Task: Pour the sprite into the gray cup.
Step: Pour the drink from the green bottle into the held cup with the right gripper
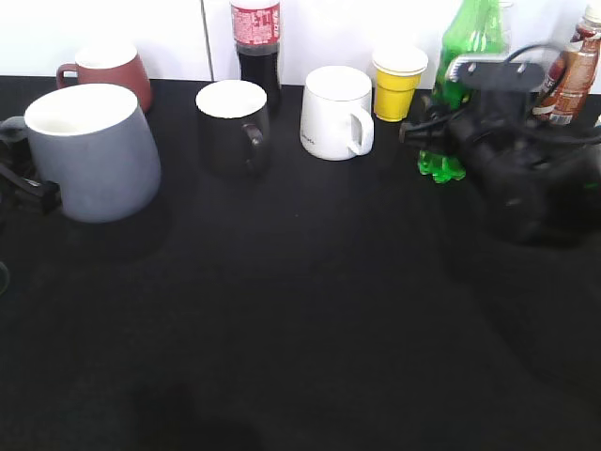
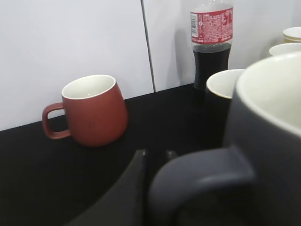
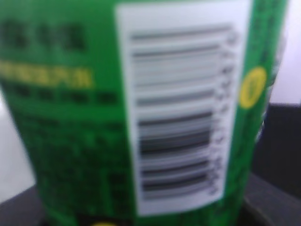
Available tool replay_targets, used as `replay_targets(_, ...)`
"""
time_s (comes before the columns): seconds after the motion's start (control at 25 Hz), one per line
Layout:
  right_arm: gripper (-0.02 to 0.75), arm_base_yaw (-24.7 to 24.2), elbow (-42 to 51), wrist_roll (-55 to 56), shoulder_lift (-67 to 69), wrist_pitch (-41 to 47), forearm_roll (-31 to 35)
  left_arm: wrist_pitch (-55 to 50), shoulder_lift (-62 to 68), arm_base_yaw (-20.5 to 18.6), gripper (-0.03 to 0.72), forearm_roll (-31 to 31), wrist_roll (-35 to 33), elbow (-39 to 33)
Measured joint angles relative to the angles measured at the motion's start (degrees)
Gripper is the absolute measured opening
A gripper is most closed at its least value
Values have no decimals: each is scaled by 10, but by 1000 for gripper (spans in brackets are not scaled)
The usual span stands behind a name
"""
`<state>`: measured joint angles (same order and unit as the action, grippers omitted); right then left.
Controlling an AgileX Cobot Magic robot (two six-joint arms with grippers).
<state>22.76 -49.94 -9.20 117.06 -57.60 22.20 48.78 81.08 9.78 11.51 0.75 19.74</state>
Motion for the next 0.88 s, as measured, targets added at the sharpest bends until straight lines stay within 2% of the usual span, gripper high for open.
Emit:
replay_targets(0.16,438,6,65,-1,-154,60,-142,1,0,4,62,24,0,0)
replay_targets(0.32,438,67,65,-3,-215,144,-290,-5,9,65,62,33,0,0)
replay_targets(0.4,438,99,54,-77,-215,189,-340,-6,14,93,62,34,1,0)
replay_targets(0.52,438,101,54,-194,-215,210,-352,-6,16,118,61,34,1,0)
replay_targets(0.64,438,101,51,-342,-193,212,-364,-6,16,120,61,49,1,0)
replay_targets(0.76,438,101,50,-436,-185,206,-337,-6,16,120,61,78,1,0)
replay_targets(0.88,438,101,50,-524,-183,149,-320,-6,16,120,61,99,1,0)
